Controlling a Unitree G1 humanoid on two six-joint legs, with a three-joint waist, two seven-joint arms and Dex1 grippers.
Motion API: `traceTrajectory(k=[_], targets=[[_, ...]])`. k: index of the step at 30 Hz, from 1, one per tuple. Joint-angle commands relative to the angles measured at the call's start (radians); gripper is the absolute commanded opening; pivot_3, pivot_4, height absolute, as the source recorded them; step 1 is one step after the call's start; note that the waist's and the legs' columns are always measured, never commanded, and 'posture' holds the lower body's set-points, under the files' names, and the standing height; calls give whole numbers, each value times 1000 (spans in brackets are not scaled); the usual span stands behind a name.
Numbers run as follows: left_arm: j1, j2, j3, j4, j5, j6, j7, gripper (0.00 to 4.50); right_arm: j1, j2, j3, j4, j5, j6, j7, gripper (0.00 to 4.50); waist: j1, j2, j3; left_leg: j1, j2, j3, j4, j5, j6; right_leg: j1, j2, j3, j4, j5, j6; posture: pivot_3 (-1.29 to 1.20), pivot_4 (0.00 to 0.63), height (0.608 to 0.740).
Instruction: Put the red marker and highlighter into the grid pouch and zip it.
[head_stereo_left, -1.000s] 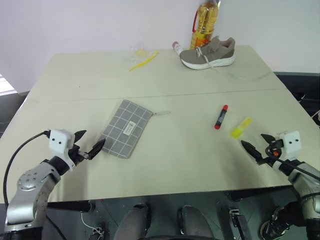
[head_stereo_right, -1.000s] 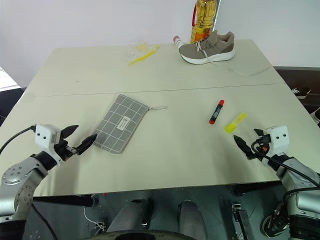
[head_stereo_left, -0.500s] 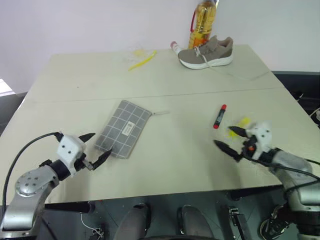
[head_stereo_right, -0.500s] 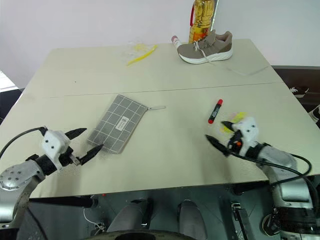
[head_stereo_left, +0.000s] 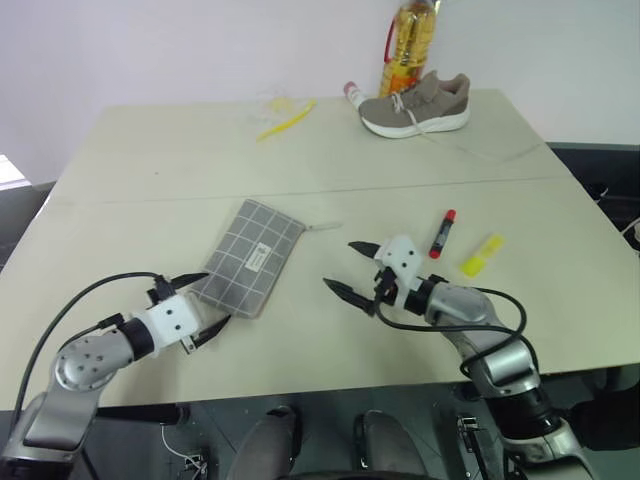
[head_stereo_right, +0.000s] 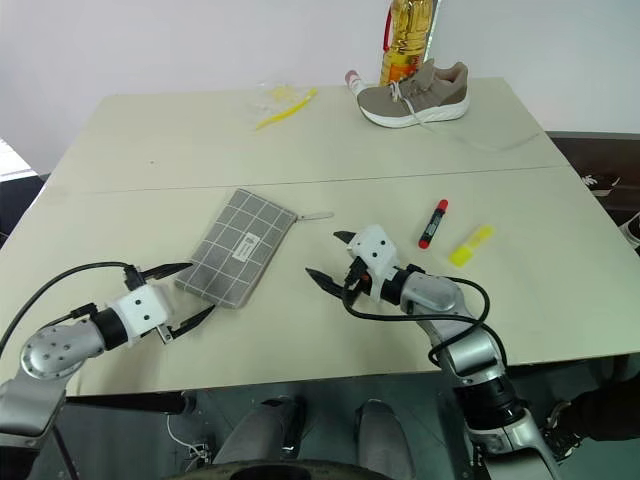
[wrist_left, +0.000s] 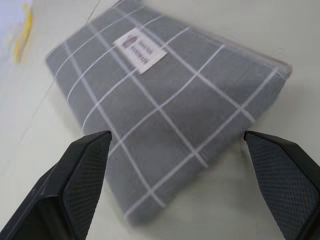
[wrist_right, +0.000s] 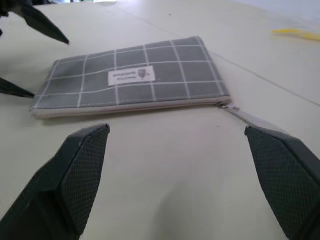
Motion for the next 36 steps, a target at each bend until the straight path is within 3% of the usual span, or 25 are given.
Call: traceTrajectory(k=[1,6,7,9,16,20,27,36], targets=[[-29,-8,-45,16,61,-54,33,4478,-37,23,4,6,-12,-38,1,4500,0,0,0,1,0,0,0,0,0,1,0,0,0,0,0,0,150,740],[-84,-6,-97,83,182,-69,101,4478,-49,53,18,26,-23,-49,-7,4500,3,0,0,4,0,0,-1,0,0,2,0,0,1,1,2,0,150,740],[-89,-8,-99,92,189,-76,113,4242,-49,57,19,27,-25,-49,-9,4500,2,0,0,4,0,0,-1,0,0,3,0,0,1,1,2,0,150,740],[-98,-14,-105,105,191,-85,125,3622,-48,63,20,27,-29,-51,-11,4500,1,0,0,4,0,0,-1,0,0,2,1,0,2,1,3,0,150,740],[-99,-18,-108,127,183,-119,144,142,-41,71,23,21,-33,-47,-18,4500,0,0,0,5,0,0,-1,1,0,0,1,0,6,2,3,0,150,740],[-111,-59,-68,115,139,-114,191,53,-37,75,16,23,-37,-49,-30,4500,1,0,0,5,0,0,-1,1,0,1,1,0,7,2,4,0,150,740],[-109,-188,9,-92,-239,95,130,53,-144,58,-56,95,-34,-17,-64,4500,-1,-1,0,5,0,0,0,1,0,1,1,0,9,2,4,0,150,740],[-81,-194,51,-264,-449,306,102,53,-271,-9,-140,182,25,48,0,4500,-4,-1,0,5,0,0,0,1,0,3,1,0,10,2,4,0,150,740]])
